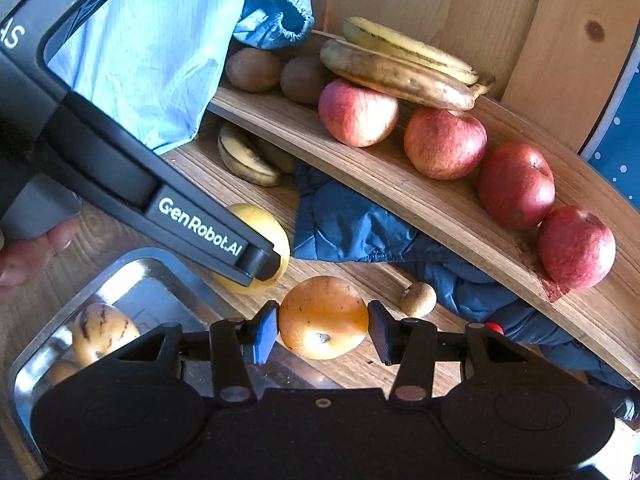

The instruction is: Organize fruits

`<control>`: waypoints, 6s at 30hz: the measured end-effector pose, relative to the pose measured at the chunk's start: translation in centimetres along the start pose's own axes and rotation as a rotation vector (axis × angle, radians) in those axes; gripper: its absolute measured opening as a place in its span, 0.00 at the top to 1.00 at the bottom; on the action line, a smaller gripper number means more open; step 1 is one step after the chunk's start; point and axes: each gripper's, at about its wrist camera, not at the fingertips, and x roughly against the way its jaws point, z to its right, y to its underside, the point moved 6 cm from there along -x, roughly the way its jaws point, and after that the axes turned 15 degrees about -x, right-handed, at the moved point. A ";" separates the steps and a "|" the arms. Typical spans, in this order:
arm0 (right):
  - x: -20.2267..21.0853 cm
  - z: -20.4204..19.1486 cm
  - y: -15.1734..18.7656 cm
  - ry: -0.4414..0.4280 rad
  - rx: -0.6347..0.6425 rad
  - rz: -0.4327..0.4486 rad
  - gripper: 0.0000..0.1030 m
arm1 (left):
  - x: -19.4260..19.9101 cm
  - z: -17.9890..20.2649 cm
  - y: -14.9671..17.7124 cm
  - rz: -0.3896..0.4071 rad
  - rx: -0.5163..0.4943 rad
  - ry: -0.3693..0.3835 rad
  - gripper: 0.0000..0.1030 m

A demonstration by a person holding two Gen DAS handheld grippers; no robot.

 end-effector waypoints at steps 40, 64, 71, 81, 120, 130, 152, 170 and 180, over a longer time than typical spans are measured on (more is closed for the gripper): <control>3.3 -1.1 5.7 -0.017 0.007 -0.086 0.52 | 1.4 2.9 4.8 -0.099 -0.016 0.064 0.40; 5.3 0.2 7.3 0.004 -0.069 -0.074 0.28 | 1.8 3.7 5.3 -0.091 -0.027 0.019 0.31; 6.3 1.0 7.7 -0.025 -0.133 -0.076 0.07 | 2.7 4.2 5.3 -0.077 -0.025 -0.020 0.19; 8.2 -0.3 8.4 -0.063 -0.120 -0.062 0.01 | 5.2 4.4 5.9 0.006 -0.021 -0.030 0.04; 13.0 -7.7 17.3 0.228 -0.326 -0.132 0.01 | 10.7 2.3 18.2 -0.043 -0.319 0.069 0.01; 13.0 -7.5 16.6 0.242 -0.295 -0.140 0.01 | 10.6 1.9 17.3 -0.026 -0.296 0.067 0.01; 11.2 -3.0 10.7 0.169 -0.236 -0.029 0.01 | 9.1 1.3 11.5 0.035 -0.203 0.005 0.01; 8.8 1.2 8.2 0.161 -0.229 -0.032 0.01 | 5.4 2.2 6.1 0.032 -0.136 0.012 0.01; 7.8 3.5 7.3 0.175 -0.247 -0.005 0.01 | 3.5 3.6 2.3 0.051 -0.114 0.015 0.01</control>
